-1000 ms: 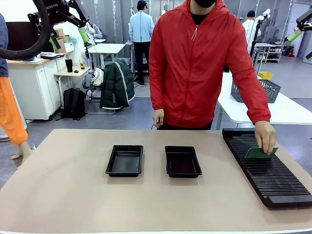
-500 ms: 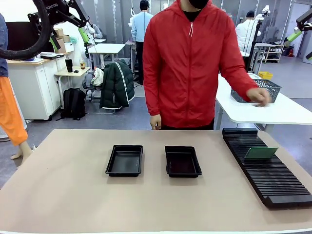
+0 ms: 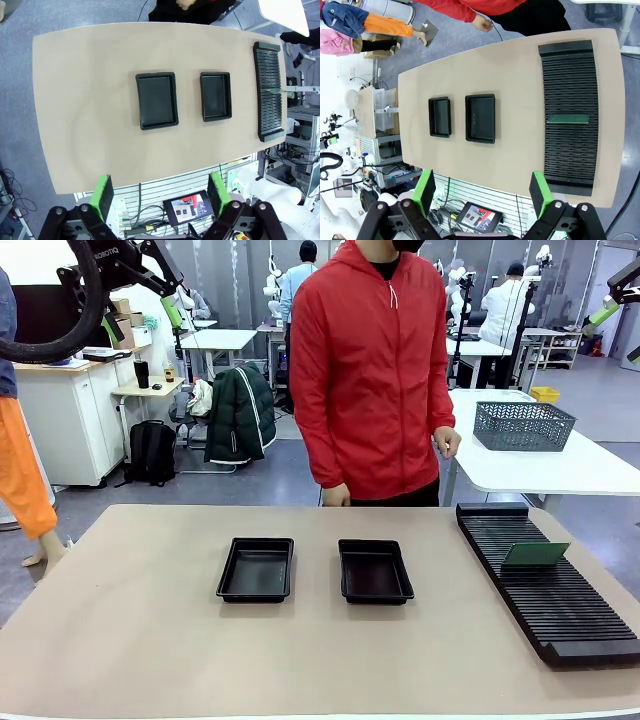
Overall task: Inspect and transfer BCBs to ESD trays.
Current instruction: Pick up the Blank PCB from the PCB Rack and place it in the left ESD tray.
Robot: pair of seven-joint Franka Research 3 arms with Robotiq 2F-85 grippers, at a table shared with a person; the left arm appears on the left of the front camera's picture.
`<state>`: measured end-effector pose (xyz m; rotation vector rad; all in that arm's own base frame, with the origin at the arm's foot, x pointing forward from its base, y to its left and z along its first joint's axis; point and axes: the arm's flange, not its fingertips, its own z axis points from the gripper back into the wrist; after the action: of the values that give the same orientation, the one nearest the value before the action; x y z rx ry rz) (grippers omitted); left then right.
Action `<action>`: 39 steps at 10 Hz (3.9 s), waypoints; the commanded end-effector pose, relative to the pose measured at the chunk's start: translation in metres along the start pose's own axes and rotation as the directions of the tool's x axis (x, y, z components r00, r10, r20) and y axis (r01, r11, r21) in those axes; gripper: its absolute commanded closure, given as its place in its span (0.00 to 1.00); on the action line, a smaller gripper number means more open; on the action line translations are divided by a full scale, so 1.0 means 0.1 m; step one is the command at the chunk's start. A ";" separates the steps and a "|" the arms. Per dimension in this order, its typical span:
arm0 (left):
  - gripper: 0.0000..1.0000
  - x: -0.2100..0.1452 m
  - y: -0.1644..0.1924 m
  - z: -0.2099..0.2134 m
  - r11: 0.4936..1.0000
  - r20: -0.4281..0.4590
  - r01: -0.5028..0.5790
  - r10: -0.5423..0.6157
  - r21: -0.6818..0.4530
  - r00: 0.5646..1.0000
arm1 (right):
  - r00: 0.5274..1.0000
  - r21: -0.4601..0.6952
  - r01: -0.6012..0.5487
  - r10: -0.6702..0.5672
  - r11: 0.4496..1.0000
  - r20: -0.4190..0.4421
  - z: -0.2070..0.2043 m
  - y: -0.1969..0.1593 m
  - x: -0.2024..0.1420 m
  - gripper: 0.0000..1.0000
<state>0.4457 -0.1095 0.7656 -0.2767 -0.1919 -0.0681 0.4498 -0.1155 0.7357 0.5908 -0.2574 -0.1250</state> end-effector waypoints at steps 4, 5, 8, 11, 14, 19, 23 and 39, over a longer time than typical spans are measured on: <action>0.00 0.00 0.00 0.00 1.000 0.000 0.000 0.000 0.000 1.000 | 0.996 -0.025 -0.085 0.086 0.996 0.031 -0.07 0.02 -0.01 0.00; 0.00 0.00 0.00 0.00 1.000 0.000 0.000 0.000 0.000 1.000 | 0.984 -0.042 -0.172 0.174 0.984 0.039 -0.15 0.00 -0.02 0.00; 0.00 0.00 0.00 0.00 1.000 0.000 0.000 0.000 0.000 1.000 | 0.921 -0.125 -0.380 0.387 0.917 0.040 -0.44 -0.14 -0.08 0.00; 0.00 0.00 0.00 0.00 1.000 0.000 0.000 0.000 0.000 1.000 | 0.795 -0.164 -0.599 0.606 0.784 -0.006 -0.87 -0.26 -0.13 0.00; 0.00 0.00 0.00 0.00 1.000 0.000 0.000 0.000 0.000 1.000 | 0.636 -0.163 -0.769 0.765 0.619 -0.099 -1.38 -0.57 -0.14 0.00; 0.00 0.00 0.00 0.00 1.000 0.000 0.000 0.000 0.000 1.000 | 0.315 -0.120 -0.949 0.905 0.293 -0.286 -2.06 -0.97 -0.24 0.00; 0.00 0.00 0.00 0.00 1.000 0.000 0.000 0.000 0.000 1.000 | 0.106 -0.035 -0.994 0.933 0.101 -0.345 -2.50 -1.29 -0.28 0.00; 0.00 0.00 0.00 0.00 1.000 0.000 0.000 0.000 0.000 1.000 | -0.153 0.076 -0.988 0.870 -0.133 -0.469 -3.39 -1.71 -0.56 0.00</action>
<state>0.4457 -0.1096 0.7657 -0.2767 -0.1919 -0.0682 0.4835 -0.0649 0.3635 -0.0616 -0.2401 1.5122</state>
